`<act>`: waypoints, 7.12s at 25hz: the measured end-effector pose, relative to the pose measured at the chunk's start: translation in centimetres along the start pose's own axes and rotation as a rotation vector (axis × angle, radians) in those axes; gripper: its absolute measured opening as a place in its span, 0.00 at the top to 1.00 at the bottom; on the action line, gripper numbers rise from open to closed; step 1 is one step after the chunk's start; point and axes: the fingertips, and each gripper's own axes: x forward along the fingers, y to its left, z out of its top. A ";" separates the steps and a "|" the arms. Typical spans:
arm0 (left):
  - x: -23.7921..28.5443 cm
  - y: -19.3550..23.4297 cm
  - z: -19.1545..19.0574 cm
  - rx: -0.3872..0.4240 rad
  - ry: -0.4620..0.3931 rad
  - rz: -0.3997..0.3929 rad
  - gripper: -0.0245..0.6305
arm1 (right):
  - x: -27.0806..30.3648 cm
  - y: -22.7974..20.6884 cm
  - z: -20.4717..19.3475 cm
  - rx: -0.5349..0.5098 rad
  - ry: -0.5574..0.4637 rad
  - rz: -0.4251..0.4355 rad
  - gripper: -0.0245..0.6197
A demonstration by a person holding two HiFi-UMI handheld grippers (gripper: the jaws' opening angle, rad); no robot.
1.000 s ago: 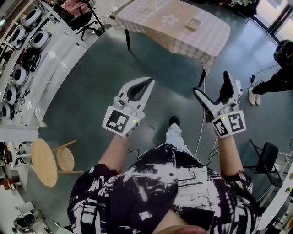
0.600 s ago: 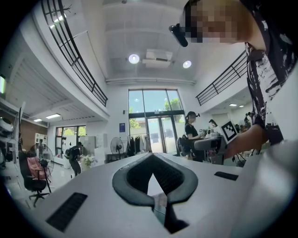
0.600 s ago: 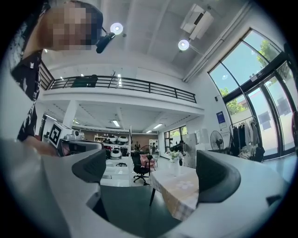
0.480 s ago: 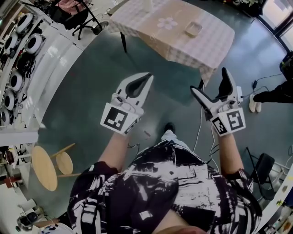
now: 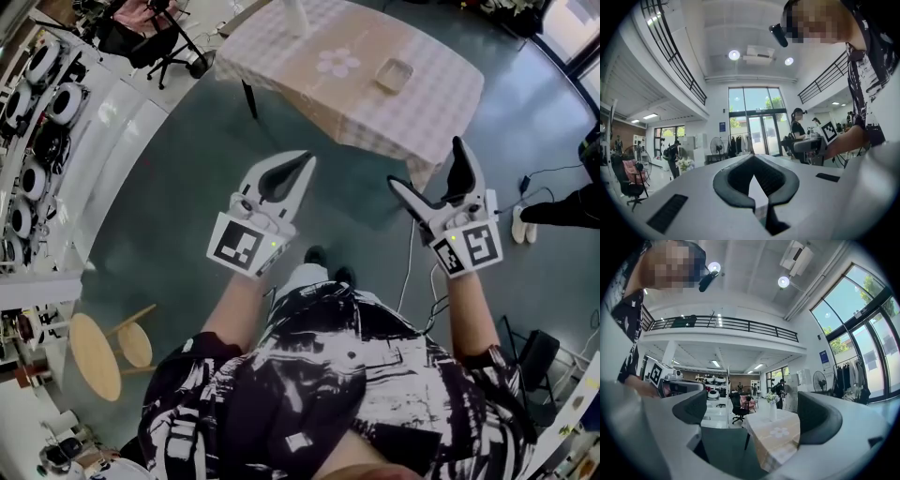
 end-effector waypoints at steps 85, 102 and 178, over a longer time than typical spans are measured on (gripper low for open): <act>41.4 32.9 -16.8 -0.169 0.197 -0.267 0.96 | 29.0 -43.1 -47.4 0.658 0.745 -0.483 0.83; 41.1 33.5 -16.3 -0.174 0.188 -0.256 0.96 | 28.9 -42.9 -46.8 0.805 0.677 -0.464 0.95; 38.0 36.4 -2.8 -0.012 -0.042 -0.155 0.96 | 36.5 -32.8 0.3 -0.070 0.066 -0.212 0.94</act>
